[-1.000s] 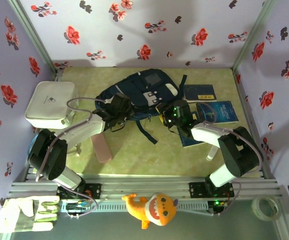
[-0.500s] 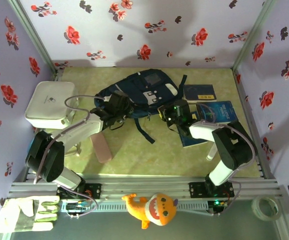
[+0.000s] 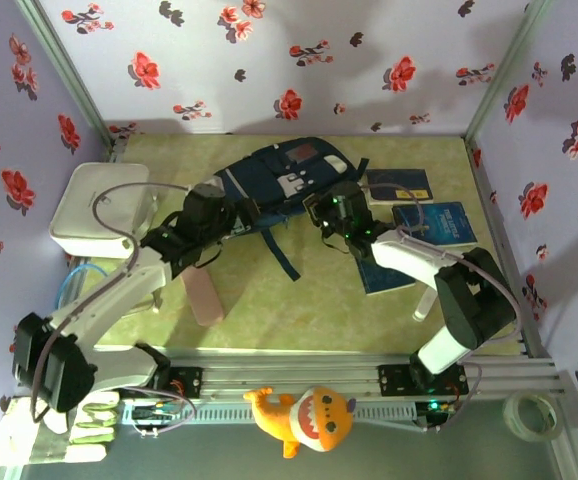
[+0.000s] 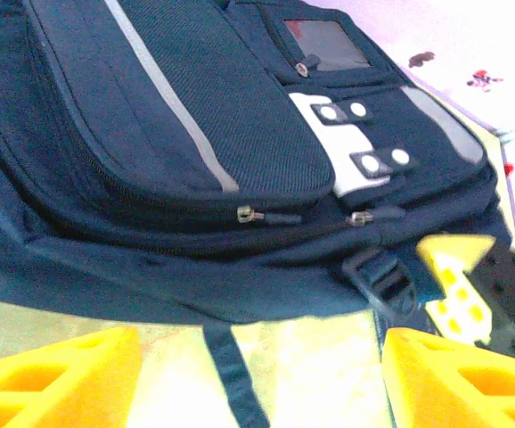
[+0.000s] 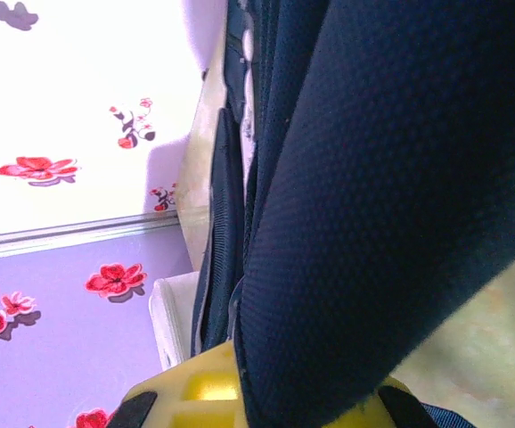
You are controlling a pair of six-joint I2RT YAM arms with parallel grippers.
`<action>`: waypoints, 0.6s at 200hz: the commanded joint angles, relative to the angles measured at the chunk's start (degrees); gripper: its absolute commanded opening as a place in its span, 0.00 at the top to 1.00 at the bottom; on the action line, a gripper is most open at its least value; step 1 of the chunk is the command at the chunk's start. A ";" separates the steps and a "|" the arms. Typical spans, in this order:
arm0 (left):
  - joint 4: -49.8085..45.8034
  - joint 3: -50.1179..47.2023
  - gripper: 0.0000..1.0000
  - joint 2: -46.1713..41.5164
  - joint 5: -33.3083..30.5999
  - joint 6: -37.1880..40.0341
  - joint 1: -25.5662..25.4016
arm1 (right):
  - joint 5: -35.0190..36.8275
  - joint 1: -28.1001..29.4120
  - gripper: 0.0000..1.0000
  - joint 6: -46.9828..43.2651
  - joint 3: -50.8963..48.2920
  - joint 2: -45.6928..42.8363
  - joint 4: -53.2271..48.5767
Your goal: Pack the student bag
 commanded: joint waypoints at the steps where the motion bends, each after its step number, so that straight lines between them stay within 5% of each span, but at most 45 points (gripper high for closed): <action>1: 0.67 -3.19 0.28 -2.88 -0.93 7.66 -3.75 | 3.25 0.91 1.00 -1.48 5.30 -0.05 0.67; 55: 10.49 -3.31 0.35 5.02 -0.84 15.17 -11.67 | 1.14 1.35 1.00 0.96 9.26 2.00 1.48; 120: 11.72 6.64 0.57 18.87 -6.96 16.03 -12.09 | 0.52 1.35 1.00 3.48 8.88 0.30 1.51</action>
